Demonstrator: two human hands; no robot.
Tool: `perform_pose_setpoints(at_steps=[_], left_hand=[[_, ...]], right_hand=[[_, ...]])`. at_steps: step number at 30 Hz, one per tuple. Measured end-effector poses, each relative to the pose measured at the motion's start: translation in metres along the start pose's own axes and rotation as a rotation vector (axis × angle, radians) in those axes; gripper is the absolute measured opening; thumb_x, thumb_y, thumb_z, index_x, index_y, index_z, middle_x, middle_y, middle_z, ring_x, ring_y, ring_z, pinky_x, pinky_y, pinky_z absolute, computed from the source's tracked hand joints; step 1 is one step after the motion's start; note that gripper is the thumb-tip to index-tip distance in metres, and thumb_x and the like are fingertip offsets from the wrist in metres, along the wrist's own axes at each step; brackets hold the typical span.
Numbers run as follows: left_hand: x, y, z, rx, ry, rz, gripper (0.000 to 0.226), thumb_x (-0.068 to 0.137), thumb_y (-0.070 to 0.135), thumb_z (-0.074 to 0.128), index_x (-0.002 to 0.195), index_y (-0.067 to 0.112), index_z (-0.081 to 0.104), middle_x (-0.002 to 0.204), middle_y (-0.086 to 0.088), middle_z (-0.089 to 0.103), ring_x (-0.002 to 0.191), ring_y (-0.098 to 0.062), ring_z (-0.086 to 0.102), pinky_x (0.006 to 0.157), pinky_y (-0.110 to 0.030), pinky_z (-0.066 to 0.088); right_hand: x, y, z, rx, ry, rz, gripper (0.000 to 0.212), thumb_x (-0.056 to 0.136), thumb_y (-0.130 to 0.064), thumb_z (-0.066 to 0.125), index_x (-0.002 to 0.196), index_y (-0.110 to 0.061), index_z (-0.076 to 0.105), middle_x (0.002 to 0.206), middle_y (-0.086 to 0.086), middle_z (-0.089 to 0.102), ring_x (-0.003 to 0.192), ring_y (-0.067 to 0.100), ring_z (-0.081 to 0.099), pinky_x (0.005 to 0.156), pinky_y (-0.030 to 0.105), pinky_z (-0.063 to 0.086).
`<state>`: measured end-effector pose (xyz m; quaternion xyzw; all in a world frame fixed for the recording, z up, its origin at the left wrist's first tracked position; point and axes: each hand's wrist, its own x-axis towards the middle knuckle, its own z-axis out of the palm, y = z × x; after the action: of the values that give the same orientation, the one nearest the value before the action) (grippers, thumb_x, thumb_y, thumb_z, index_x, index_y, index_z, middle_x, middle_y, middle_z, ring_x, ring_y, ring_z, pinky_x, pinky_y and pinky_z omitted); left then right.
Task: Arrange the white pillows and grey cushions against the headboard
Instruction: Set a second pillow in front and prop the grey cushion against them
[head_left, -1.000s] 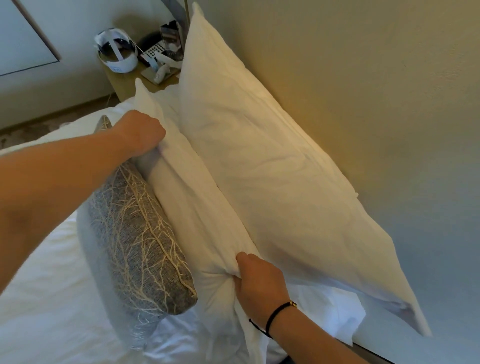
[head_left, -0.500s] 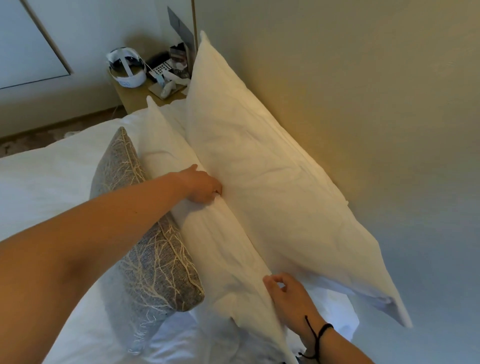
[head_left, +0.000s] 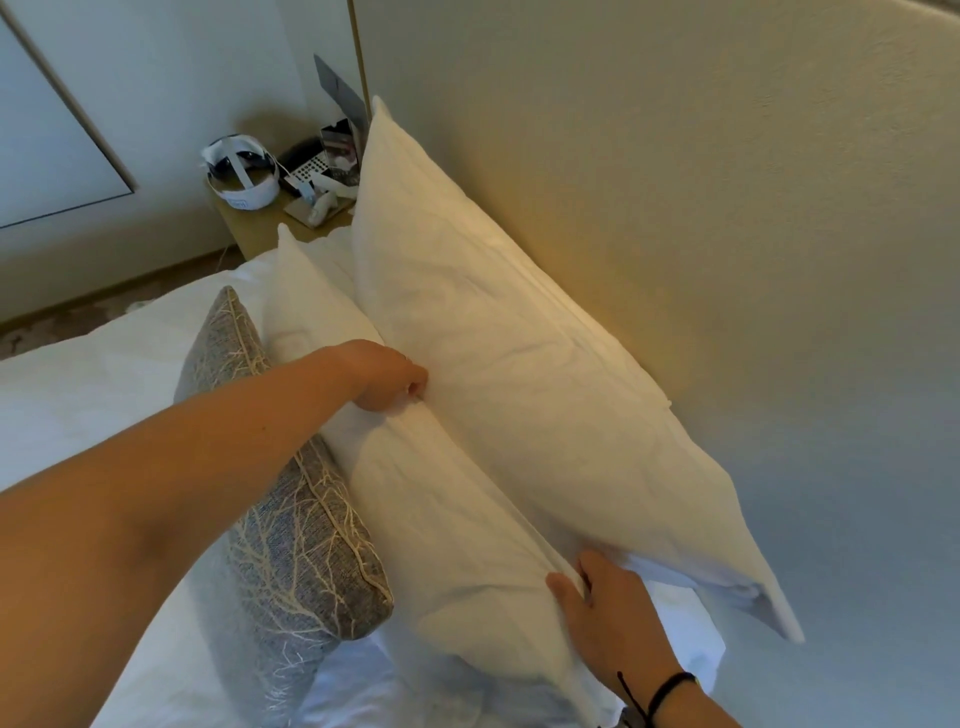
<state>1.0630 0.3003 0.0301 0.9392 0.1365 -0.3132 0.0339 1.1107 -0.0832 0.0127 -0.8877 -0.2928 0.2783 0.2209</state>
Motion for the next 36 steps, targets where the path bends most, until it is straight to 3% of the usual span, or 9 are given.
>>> perform_pose_setpoints(at_steps=[5,13,17,21,25,27,31,33,36], left_hand=[[0.000,-0.011,-0.002,0.241,0.003,-0.076,0.031,0.098,0.017,0.046,0.129,0.015,0.050,0.125,-0.009,0.046,0.100,-0.031,0.061,0.077,-0.039,0.051],[0.010,0.003,0.016,0.050,0.483,-0.275,0.025,0.098,0.019,0.043,0.109,0.008,0.062,0.117,-0.011,0.051,0.094,-0.033,0.059,0.084,-0.045,0.049],[0.019,0.012,0.037,-0.074,0.284,-0.528,0.049,0.098,0.026,0.034,0.145,0.009,0.030,0.154,-0.018,0.028,0.136,-0.042,0.033,0.113,-0.059,0.020],[0.022,0.003,0.041,-0.116,0.069,-0.551,0.075,0.097,0.052,0.022,0.156,0.011,0.005,0.164,-0.018,-0.002,0.150,-0.036,-0.006,0.118,-0.058,-0.007],[0.001,0.005,0.035,-0.176,0.044,-0.299,0.070,0.094,0.058,0.025,0.147,0.015,0.036,0.154,-0.009,0.035,0.145,-0.028,0.024,0.118,-0.057,0.004],[-0.020,0.011,0.033,-0.272,0.053,-0.166,0.057,0.094,0.055,0.031,0.137,0.022,0.049,0.149,-0.002,0.045,0.138,-0.022,0.035,0.117,-0.051,0.010],[-0.079,0.002,0.067,-0.562,0.574,-0.244,0.038,0.098,0.046,0.044,0.132,0.035,0.056,0.155,0.011,0.038,0.144,-0.011,0.027,0.120,-0.045,0.003],[-0.112,-0.009,0.102,-0.723,0.853,-0.462,0.043,0.097,0.048,0.048,0.138,0.034,0.051,0.159,0.003,0.032,0.148,-0.019,0.022,0.121,-0.050,0.011],[-0.147,-0.011,0.163,-1.145,0.955,-0.718,0.057,0.097,0.053,0.048,0.148,0.032,0.036,0.160,-0.004,0.030,0.144,-0.024,0.031,0.117,-0.049,0.027]], right_hand=[[0.007,0.011,0.020,-0.021,-0.087,0.133,0.046,0.093,-0.053,0.045,0.061,-0.021,0.038,0.060,-0.005,0.050,0.057,0.012,0.046,0.053,0.027,0.035],[0.016,0.009,0.028,-0.167,-0.173,0.216,0.045,0.090,-0.062,0.038,0.064,-0.025,0.043,0.073,-0.010,0.055,0.070,0.008,0.052,0.061,0.025,0.039],[0.012,0.000,0.028,-0.271,-0.182,0.172,0.033,0.094,-0.059,0.034,0.087,-0.034,0.054,0.096,-0.012,0.060,0.090,0.010,0.057,0.073,0.026,0.040],[0.004,-0.015,0.018,-0.414,-0.118,0.024,0.033,0.098,-0.047,0.030,0.124,-0.036,0.048,0.126,-0.014,0.056,0.110,0.008,0.055,0.085,0.026,0.043],[-0.006,-0.053,0.006,-0.589,0.022,-0.213,0.038,0.074,-0.032,0.078,0.106,-0.014,0.068,0.100,0.001,0.071,0.073,0.019,0.069,0.054,0.031,0.050],[-0.009,-0.075,0.007,-0.542,0.122,-0.390,0.041,0.067,-0.029,0.084,0.101,-0.009,0.072,0.101,0.007,0.073,0.071,0.024,0.070,0.054,0.033,0.054],[0.000,-0.122,0.022,-0.307,-0.095,-0.546,0.053,0.095,-0.058,0.034,0.143,-0.035,0.033,0.140,-0.014,0.047,0.121,0.011,0.049,0.093,0.028,0.042],[0.005,-0.150,0.038,-0.211,-0.173,-0.600,0.055,0.092,-0.063,0.036,0.142,-0.042,0.025,0.135,-0.012,0.049,0.117,0.012,0.051,0.089,0.029,0.042],[0.016,-0.191,0.068,-0.199,-0.304,-0.641,0.061,0.088,-0.063,0.044,0.141,-0.047,0.017,0.122,-0.002,0.055,0.101,0.017,0.057,0.082,0.033,0.048]])
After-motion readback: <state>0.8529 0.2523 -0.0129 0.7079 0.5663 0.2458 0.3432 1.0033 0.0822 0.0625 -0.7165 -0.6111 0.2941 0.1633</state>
